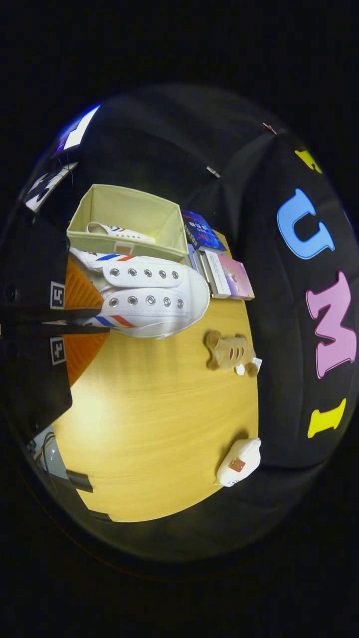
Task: Open the storage box then place both shoes into the box .Put the left shoe in first, then the right shoe, with the right side of both shoes facing outward in a uniform manner.
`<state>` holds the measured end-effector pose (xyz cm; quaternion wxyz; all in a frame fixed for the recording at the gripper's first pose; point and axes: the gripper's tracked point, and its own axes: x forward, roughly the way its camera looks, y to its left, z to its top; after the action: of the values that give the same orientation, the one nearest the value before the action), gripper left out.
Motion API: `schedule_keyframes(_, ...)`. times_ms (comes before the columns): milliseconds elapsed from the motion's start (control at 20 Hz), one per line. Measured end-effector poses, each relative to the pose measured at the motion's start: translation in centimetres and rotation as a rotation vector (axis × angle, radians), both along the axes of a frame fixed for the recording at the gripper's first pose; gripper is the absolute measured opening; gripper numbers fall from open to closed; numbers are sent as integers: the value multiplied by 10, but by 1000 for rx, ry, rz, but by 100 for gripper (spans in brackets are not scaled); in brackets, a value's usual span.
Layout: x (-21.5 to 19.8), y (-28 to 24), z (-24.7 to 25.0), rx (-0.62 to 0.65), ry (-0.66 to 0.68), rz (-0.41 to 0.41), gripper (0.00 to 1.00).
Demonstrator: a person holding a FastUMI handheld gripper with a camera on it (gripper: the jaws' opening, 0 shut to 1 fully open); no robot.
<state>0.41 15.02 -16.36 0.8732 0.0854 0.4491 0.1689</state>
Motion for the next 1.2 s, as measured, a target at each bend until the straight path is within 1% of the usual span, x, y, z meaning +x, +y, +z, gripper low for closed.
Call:
schedule_keyframes(200, -12, 58, 9, 45, 9, 35, 5)
schedule_keyframes(350, -20, 90, 13, 60, 19, 57, 5)
schedule_keyframes(550, -20, 125, 7, 61, 44, 65, 5)
schedule_keyframes(750, -17, 149, -9, 31, 60, 60, 5)
schedule_keyframes(1100, -9, 169, -33, -16, 84, 61, 6)
schedule_keyframes(1150, -9, 177, -30, 5, 85, 66, 13)
schedule_keyframes(1200, -10, 185, -25, 42, 84, 72, 22)
